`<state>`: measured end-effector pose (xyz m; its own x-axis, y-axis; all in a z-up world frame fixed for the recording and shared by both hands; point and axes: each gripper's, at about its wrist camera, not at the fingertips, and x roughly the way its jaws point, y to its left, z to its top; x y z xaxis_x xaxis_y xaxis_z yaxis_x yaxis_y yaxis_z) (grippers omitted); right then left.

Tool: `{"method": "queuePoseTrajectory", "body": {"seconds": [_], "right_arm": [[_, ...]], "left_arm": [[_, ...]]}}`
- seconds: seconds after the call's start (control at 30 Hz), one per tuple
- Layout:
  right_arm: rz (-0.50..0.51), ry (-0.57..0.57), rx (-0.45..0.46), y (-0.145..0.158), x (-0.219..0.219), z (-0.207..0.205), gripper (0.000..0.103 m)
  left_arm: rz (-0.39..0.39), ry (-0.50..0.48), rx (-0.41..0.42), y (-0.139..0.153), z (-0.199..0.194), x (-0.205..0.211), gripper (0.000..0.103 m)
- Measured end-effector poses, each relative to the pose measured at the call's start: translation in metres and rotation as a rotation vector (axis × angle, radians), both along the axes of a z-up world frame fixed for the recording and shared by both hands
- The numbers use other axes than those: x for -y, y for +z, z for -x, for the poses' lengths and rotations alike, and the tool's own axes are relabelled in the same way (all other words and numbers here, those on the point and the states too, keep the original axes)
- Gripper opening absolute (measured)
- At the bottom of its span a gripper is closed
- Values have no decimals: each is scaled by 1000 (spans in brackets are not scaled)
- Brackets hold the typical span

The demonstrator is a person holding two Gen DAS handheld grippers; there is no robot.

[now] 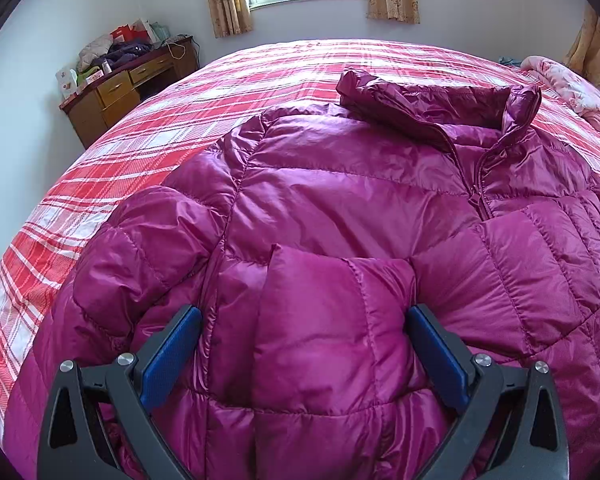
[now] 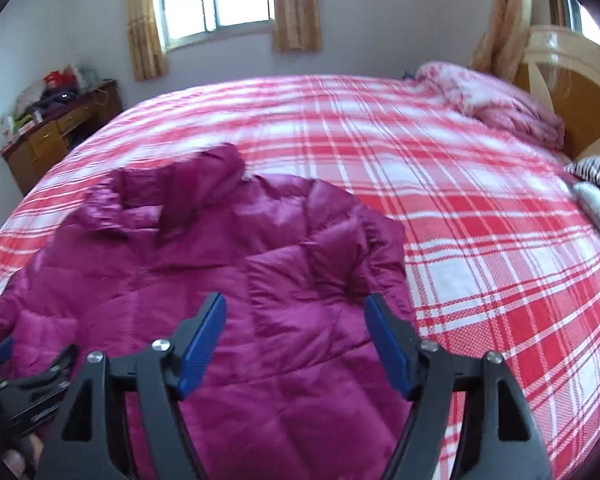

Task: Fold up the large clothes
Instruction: 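Move the left gripper to the cuff of the other sleeve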

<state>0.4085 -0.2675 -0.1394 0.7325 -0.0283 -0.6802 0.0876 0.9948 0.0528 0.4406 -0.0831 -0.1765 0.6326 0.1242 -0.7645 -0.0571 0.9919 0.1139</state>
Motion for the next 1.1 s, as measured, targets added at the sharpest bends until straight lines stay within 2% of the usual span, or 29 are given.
{"method": "queuePoseTrajectory", "body": {"seconds": [0.1,0.2,0.3,0.4,0.6,1.0,1.1], "right_arm": [[-5,75,-14,-4,-24,12,74],[-19,107,-59,-22,-35,12,68],[-26,99,-112,-42,-38,10,67],[-19,95,-125,-54,-35,8,68],[91,87,-141,-57,-47,6,69],[125,72,-134,-59,-52,9,71],[126,66,-130,-60,-51,9,73]], "left_arm": [[0,0,0,0,0,0,102],[-1,0,1,0,0,0,102],[1,0,1,0,0,0,102],[1,0,2,0,0,0,102],[-5,-1,3,0,0,0,102],[-6,-3,0,-1,-2,1,102],[16,-23,-13,2,-3,-3,102]]}}
